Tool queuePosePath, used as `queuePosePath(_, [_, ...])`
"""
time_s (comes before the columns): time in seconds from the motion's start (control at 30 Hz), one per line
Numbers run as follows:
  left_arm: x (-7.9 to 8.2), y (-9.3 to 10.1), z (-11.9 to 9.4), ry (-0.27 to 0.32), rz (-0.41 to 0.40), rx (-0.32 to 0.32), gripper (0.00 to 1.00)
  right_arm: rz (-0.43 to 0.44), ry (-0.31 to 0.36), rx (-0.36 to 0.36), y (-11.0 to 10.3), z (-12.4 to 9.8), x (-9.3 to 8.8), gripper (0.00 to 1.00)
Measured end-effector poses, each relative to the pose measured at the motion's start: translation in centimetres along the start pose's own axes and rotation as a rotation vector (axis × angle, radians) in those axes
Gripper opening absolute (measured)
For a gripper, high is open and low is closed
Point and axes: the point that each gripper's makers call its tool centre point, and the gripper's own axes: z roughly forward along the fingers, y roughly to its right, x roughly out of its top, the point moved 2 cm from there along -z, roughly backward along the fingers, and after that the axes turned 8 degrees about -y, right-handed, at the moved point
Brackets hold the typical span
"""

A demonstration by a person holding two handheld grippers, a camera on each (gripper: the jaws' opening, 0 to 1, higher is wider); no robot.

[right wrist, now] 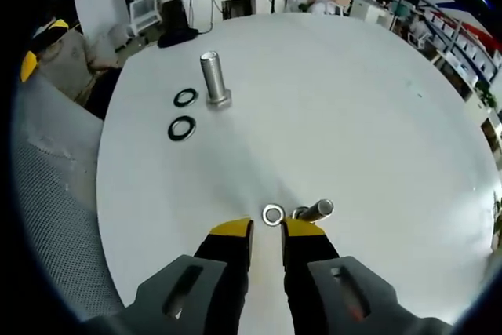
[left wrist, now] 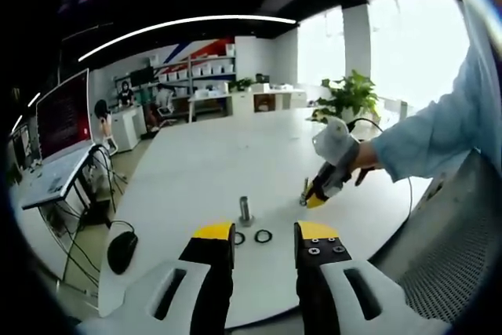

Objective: Place the washer onto the threaded stud by aligning its center hole with the stud, sliding it down to the base, and recovering from edge contact or off-axis alignment until the washer reaches the visible bottom stop.

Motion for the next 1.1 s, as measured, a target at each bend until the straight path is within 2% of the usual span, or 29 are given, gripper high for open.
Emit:
queuePosePath(0.47, [-0.19,0.08,0.07,-0.013,0.003,-0.003,0.28,0.055,0.027,-0.003,0.29,0.41,0.25,0.18])
queuePosePath(1.1, [-0.19,0.0,0.09,-0.013,0.004,-0.002,0.28,0.032,0.036,-0.014,-0.2,0.04,0.05,0.15])
